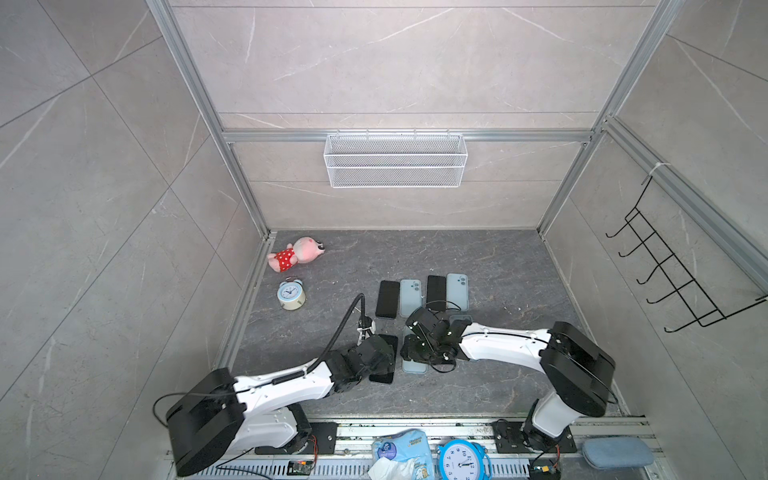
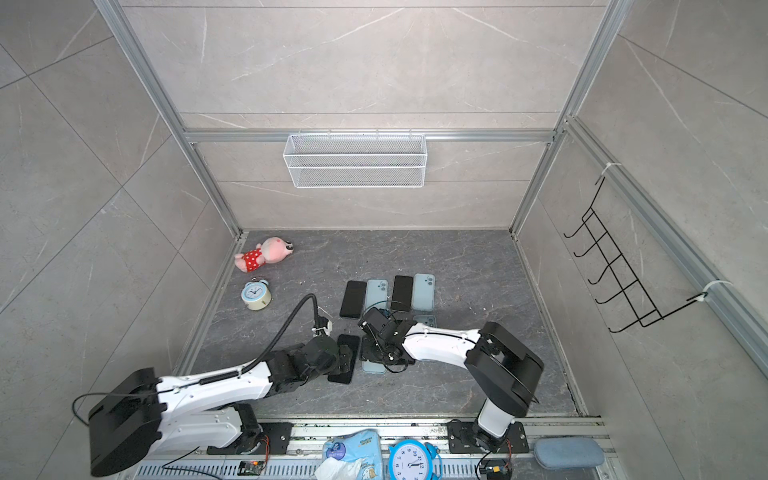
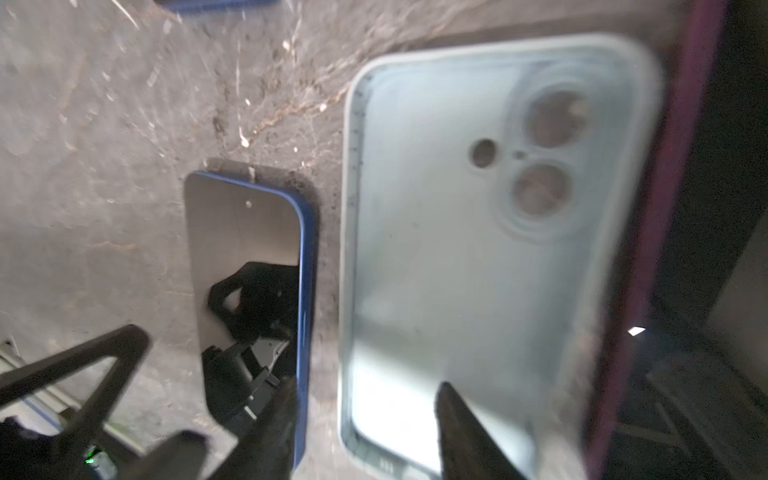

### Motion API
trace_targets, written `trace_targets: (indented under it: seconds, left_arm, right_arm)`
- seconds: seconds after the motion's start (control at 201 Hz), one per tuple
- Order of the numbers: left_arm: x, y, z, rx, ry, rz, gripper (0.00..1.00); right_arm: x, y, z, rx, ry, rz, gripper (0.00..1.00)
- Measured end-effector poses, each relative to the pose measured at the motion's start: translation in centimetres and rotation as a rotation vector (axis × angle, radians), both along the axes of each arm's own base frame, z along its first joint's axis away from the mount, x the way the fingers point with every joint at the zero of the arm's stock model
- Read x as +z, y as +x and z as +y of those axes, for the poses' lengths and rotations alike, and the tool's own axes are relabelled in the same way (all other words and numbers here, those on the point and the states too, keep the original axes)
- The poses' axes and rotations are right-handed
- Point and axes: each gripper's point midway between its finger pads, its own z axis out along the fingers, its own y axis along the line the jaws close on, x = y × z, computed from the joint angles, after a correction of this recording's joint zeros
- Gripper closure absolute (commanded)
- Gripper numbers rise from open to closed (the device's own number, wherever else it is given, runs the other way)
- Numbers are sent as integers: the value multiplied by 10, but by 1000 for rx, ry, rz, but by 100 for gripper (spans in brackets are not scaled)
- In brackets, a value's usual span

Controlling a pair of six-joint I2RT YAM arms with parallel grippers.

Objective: Take the phone out of the phone case

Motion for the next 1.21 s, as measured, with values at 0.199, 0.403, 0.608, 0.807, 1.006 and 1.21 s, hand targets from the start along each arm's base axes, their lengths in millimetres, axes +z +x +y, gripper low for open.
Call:
trace_targets:
  seconds: [0.199, 0.403, 0.608, 0.807, 1.006, 1.21]
  left_arm:
    - [59, 38, 63, 168, -45, -130, 0]
    - [92, 92, 176, 428, 177, -319, 0]
    - [32, 95, 227, 427, 438, -417, 0]
    - [-22, 111, 244, 358, 495, -354, 1]
    - [-26, 163, 250, 319, 409, -377, 0]
    - [-8, 177, 245, 299, 366, -444, 0]
  right_arm:
    - [84, 26, -58, -29, -115, -341, 0]
    - [127, 102, -216, -387, -379, -675, 0]
    - [44, 96, -302, -416, -639, -783, 0]
    - [17, 123, -318, -411, -645, -841, 0]
    - [28, 156, -336, -464, -563, -896, 0]
    - [36, 161, -323, -440, -521, -940, 0]
